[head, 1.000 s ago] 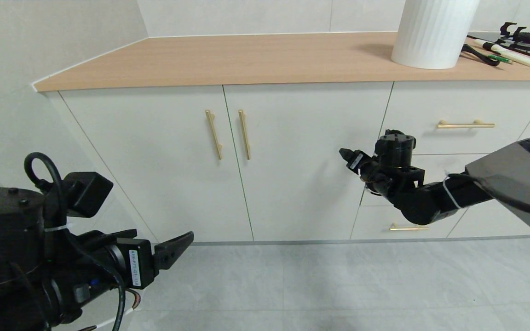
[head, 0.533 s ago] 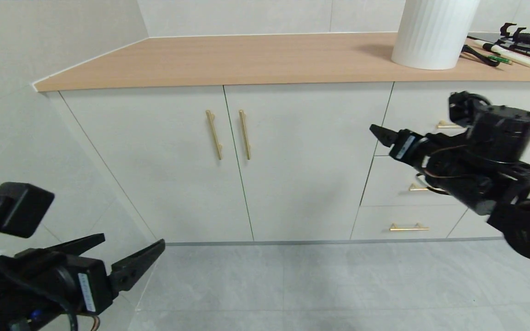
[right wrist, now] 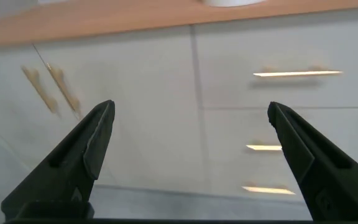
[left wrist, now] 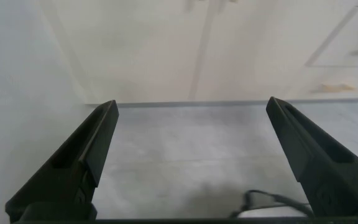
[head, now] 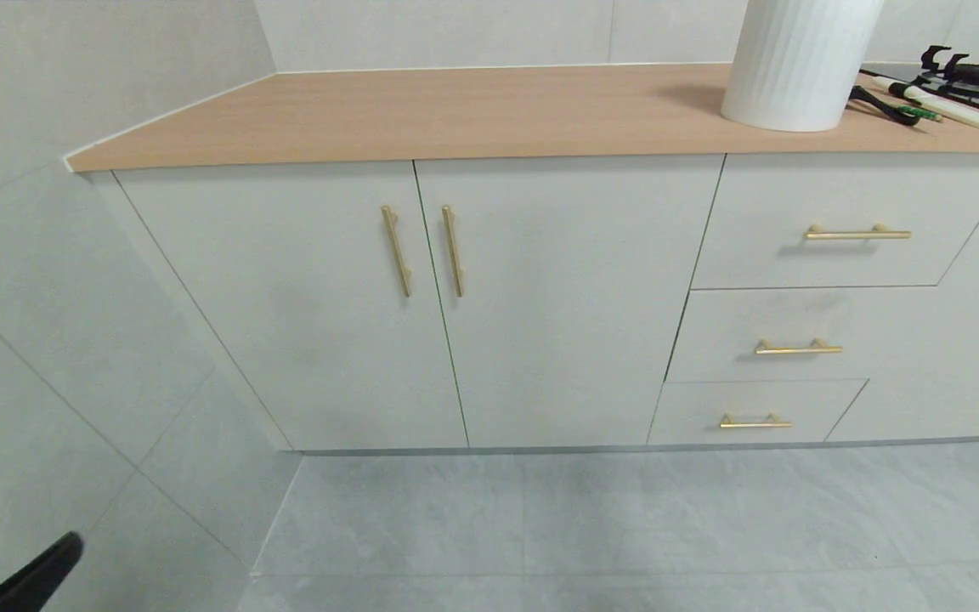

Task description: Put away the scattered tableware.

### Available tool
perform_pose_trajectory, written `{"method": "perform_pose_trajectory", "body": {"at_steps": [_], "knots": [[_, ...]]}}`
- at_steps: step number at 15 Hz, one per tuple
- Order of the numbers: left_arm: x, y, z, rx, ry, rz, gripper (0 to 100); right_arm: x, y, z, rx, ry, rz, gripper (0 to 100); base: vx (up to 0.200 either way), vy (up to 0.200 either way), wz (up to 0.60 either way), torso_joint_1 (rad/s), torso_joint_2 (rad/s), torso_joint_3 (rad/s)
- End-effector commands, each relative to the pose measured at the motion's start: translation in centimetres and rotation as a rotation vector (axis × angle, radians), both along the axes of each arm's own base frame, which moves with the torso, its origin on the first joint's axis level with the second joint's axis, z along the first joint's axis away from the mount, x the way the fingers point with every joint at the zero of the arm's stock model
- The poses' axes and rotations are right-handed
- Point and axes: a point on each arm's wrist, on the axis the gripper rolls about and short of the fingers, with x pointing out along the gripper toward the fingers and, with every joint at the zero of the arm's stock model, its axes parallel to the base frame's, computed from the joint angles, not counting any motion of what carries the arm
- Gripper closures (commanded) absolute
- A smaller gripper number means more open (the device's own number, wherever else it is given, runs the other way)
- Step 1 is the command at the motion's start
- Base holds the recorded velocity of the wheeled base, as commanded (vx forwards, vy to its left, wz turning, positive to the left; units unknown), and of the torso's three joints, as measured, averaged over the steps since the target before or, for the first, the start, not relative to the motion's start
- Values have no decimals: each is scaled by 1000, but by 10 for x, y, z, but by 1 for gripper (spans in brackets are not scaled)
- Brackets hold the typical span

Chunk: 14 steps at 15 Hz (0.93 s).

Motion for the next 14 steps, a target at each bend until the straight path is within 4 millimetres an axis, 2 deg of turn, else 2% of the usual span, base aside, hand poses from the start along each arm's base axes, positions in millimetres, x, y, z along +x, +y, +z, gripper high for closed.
{"method": "perform_pose_trajectory", "body": {"at_steps": [1, 3, 5, 7, 8, 11, 13, 14], "knots": [[-62, 16, -23, 48, -151, 154, 0, -126, -36, -36, -109, -119, -161, 0, 0, 0, 0, 0, 0, 0], [-72, 16, -31, 54, -156, 214, 0, -145, -36, -50, -129, -71, -205, 0, 0, 0, 0, 0, 0, 0], [-72, 16, -30, 41, -163, 270, 0, -140, -32, -60, -134, -25, -270, 0, 0, 0, 0, 0, 0, 0], [-78, 11, -36, 51, -187, 360, 0, -147, -25, -74, -135, -40, -367, 0, 0, 0, 0, 0, 0, 0], [-80, 9, -47, 63, -199, 372, 0, -140, -26, -90, -138, 0, -374, 0, 0, 0, 0, 0, 0, 0], [-69, 10, -69, 45, -133, 396, 0, -123, -27, -118, -99, 59, -390, 0, 0, 0, 0, 0, 0, 0], [-59, 9, -86, 53, -117, 378, 0, -104, -25, -152, -94, 66, -298, 0, 0, 0, 0, 0, 0, 0], [-54, 9, -95, 58, -126, 345, 0, -103, -24, -156, -85, 84, -251, 0, 0, 0, 0, 0, 0, 0]]}}
